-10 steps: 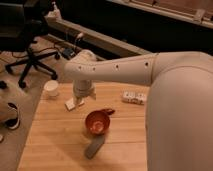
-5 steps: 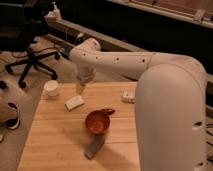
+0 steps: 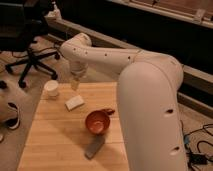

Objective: Place the white sponge in the ceramic bowl

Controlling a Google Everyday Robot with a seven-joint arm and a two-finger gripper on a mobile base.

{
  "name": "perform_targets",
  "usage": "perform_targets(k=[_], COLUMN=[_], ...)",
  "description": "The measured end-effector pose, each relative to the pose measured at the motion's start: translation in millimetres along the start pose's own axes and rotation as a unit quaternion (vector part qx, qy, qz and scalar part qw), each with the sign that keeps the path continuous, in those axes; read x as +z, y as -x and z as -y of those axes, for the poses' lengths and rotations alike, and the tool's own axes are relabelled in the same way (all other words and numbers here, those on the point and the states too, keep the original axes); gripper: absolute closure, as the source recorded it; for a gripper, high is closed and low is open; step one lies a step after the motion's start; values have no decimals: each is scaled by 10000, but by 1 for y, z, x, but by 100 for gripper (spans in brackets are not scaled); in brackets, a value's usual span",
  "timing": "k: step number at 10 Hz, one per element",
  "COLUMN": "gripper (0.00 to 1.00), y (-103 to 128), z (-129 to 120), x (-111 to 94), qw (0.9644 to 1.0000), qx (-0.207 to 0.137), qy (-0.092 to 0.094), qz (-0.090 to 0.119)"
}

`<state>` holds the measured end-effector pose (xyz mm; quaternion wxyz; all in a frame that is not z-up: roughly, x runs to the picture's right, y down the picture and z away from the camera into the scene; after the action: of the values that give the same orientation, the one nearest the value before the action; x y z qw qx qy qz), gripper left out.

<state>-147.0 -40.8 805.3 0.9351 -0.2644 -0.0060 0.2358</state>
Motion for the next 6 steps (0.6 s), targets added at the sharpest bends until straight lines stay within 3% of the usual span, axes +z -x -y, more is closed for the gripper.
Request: perform_targets(k=[6], gripper=[35], y=[-1], z=[6], x=[3], qw=[10000], qx=[-22], qy=[-49], qz=[-42])
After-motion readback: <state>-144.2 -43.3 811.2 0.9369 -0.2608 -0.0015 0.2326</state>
